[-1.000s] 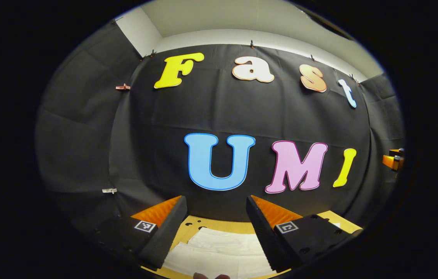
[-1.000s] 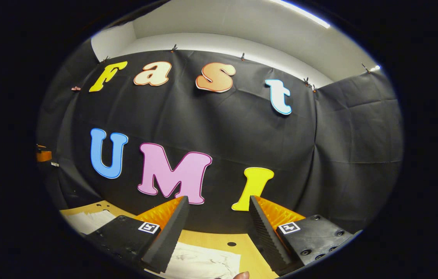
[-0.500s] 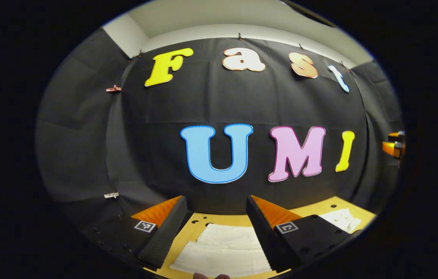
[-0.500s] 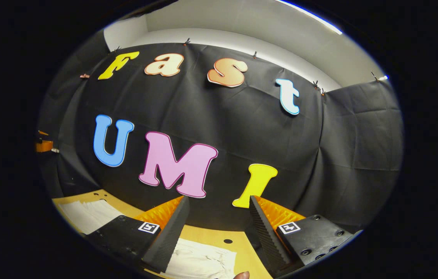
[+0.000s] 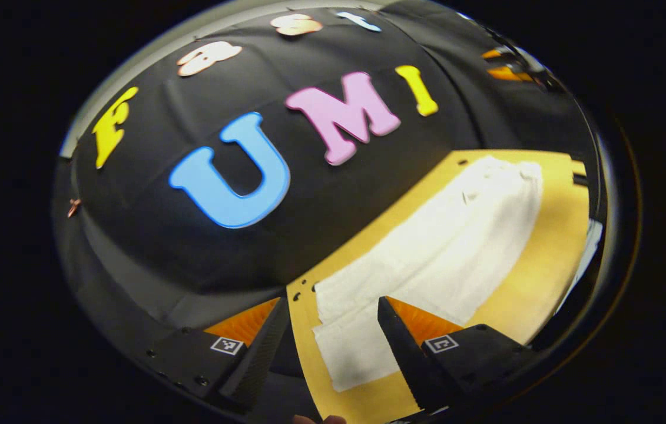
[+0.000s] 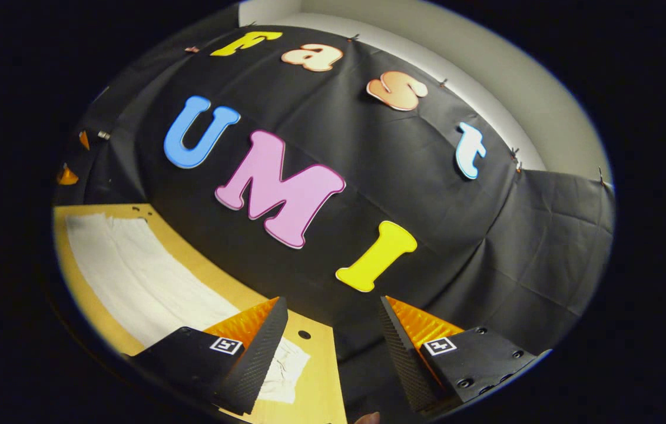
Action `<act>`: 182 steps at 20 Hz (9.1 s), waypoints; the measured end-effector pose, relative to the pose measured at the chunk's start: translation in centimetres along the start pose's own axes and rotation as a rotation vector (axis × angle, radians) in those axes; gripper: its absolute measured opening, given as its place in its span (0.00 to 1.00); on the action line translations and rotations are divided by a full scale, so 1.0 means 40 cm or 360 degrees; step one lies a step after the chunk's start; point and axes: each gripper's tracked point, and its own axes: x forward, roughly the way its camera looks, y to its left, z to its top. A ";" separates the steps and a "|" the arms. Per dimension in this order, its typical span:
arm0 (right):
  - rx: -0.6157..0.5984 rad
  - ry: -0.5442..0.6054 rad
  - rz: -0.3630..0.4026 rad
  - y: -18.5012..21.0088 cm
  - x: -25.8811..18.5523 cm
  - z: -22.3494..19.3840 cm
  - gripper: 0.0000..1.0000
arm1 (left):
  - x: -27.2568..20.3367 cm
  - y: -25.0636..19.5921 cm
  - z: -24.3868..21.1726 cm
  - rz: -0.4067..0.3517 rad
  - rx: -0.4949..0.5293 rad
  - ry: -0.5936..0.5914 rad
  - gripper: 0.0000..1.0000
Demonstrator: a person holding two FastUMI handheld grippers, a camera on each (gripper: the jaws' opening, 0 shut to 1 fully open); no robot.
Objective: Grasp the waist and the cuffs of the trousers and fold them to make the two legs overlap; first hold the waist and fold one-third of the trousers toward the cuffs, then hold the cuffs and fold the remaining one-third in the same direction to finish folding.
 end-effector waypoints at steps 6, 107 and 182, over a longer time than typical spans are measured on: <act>-0.0273 0.0168 0.0176 0.084 -0.037 -0.176 0.94 | 0.072 -0.088 -0.288 -0.0218 0.0328 0.0321 0.96; 0.0424 0.1677 0.0997 0.333 0.686 -0.973 0.10 | 1.276 0.068 -0.322 -0.0274 0.0045 0.1187 0.05; 0.2381 0.1419 -0.0708 0.280 0.545 -0.957 0.12 | 1.143 -0.040 -0.316 0.0380 -0.2283 0.1299 0.06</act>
